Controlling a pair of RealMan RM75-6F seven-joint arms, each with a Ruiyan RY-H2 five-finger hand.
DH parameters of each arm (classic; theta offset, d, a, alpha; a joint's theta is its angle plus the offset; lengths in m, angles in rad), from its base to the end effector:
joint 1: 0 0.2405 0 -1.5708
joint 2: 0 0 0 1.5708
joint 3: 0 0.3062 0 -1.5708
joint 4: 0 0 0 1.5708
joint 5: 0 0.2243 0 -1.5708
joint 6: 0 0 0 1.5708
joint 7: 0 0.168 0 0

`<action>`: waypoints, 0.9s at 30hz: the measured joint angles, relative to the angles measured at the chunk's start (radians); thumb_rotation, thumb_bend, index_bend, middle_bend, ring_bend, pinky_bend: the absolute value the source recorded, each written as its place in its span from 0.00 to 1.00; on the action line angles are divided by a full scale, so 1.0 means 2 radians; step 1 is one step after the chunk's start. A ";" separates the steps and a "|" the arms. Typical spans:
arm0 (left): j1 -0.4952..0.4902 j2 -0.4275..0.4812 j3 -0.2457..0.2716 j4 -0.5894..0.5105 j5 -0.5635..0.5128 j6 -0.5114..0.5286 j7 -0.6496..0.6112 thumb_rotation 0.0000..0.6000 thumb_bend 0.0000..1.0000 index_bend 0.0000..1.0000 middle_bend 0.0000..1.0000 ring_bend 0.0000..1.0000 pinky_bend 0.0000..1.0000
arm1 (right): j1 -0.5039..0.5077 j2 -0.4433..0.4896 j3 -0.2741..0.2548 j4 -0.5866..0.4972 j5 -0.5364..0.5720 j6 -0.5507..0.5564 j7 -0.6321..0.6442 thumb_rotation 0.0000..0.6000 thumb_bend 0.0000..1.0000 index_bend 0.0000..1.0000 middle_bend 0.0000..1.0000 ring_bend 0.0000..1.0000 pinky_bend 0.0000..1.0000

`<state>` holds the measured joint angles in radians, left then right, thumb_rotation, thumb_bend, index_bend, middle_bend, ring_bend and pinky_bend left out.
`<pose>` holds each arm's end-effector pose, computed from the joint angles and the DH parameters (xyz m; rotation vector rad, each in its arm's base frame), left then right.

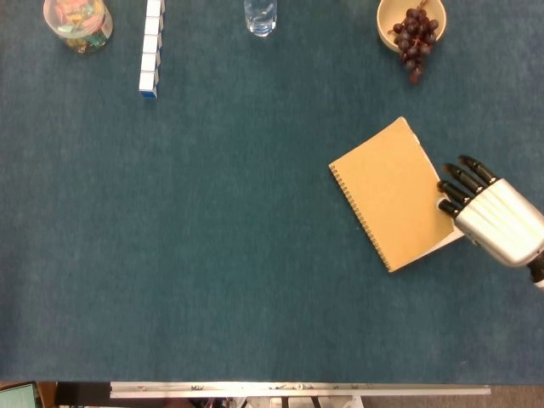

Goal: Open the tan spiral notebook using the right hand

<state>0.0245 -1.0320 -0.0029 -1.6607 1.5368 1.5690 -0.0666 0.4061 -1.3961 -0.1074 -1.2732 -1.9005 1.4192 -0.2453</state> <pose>-0.3692 0.1596 0.1982 -1.3216 -0.9467 -0.8872 -0.2889 -0.2646 0.0318 2.0749 -0.2738 0.9632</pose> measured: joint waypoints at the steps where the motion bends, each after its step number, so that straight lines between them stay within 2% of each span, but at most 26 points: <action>1: 0.000 0.000 0.000 0.000 0.000 0.000 0.000 1.00 0.51 0.32 0.28 0.16 0.17 | 0.005 0.002 0.001 -0.003 -0.005 0.001 0.002 1.00 0.39 0.74 0.44 0.23 0.23; 13: 0.007 0.001 0.004 0.002 0.002 0.008 -0.007 1.00 0.51 0.32 0.28 0.16 0.17 | 0.036 -0.018 0.014 -0.013 -0.021 -0.023 -0.006 1.00 0.39 0.74 0.45 0.23 0.23; 27: -0.002 -0.006 0.003 -0.004 0.012 -0.001 0.004 1.00 0.51 0.32 0.28 0.16 0.17 | -0.015 0.020 0.003 0.033 0.013 0.026 0.024 1.00 0.39 0.74 0.46 0.24 0.23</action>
<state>0.0199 -1.0448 0.0040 -1.6680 1.5600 1.5661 -0.0582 0.3760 -1.3554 -0.1014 -1.2063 -1.8750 1.4704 -0.1983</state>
